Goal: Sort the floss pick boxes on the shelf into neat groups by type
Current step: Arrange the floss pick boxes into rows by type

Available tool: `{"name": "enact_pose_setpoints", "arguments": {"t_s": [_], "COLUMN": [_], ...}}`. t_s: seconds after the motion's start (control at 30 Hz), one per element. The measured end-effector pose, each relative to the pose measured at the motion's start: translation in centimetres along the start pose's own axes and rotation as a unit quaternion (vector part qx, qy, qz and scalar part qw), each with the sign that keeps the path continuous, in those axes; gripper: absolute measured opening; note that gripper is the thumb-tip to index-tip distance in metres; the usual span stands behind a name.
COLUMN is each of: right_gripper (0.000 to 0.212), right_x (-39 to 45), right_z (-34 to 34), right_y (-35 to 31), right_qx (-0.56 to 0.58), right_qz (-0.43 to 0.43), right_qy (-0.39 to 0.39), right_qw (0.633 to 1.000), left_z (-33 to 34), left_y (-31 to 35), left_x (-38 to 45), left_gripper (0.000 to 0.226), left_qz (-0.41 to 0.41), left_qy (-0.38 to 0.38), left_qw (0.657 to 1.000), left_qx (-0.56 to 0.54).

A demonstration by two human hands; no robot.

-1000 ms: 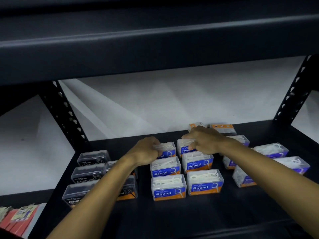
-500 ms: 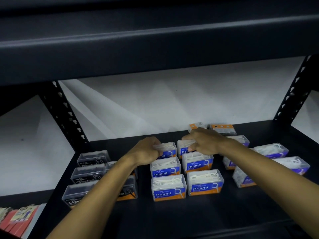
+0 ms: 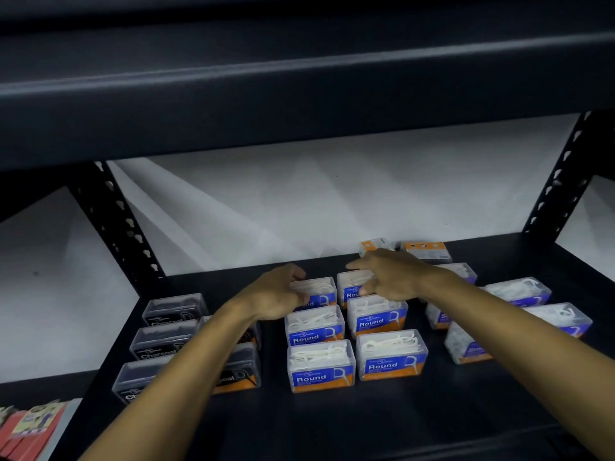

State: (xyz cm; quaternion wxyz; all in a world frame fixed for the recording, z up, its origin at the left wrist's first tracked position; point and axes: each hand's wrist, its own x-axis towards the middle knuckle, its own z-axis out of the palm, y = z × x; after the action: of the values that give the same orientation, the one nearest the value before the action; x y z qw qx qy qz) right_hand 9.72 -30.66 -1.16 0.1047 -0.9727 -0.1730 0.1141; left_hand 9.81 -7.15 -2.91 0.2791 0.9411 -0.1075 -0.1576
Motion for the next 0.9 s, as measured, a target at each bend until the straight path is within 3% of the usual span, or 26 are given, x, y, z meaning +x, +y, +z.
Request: {"name": "enact_pose_setpoints", "arguments": {"t_s": [0.17,0.3,0.5,0.67,0.9], "right_gripper": [0.060,0.049,0.037,0.039,0.038], "right_x": [-0.1,-0.9,-1.9,-2.6,-5.0], "right_z": [-0.5,-2.7,-5.4,-5.4,-4.0], "right_y": [0.2,1.7,7.8,11.8,14.5], "right_qx": [0.001,0.010,0.042,0.067,0.062], "right_qz": [-0.006,-0.012,0.078,0.163,0.199], "right_qy": [0.008,0.068,0.148,0.113,0.128], "right_qw": [1.000,0.998,0.985,0.978,0.970], "left_z": [-1.0,-2.0,-1.3,0.5,3.8], "left_y": [0.6,2.0,5.9,9.4,15.1], "left_x": [0.0,0.9,3.9,6.9,12.1], "left_gripper": [0.057,0.047,0.041,0.044,0.061], "left_qz": [-0.002,0.020,0.063,0.083,0.127], "left_qy": [-0.006,0.057,0.106,0.085,0.008], "left_qw": [1.000,0.998,0.992,0.989,0.980], "left_qx": [-0.019,0.002,0.042,0.092,0.155]}}
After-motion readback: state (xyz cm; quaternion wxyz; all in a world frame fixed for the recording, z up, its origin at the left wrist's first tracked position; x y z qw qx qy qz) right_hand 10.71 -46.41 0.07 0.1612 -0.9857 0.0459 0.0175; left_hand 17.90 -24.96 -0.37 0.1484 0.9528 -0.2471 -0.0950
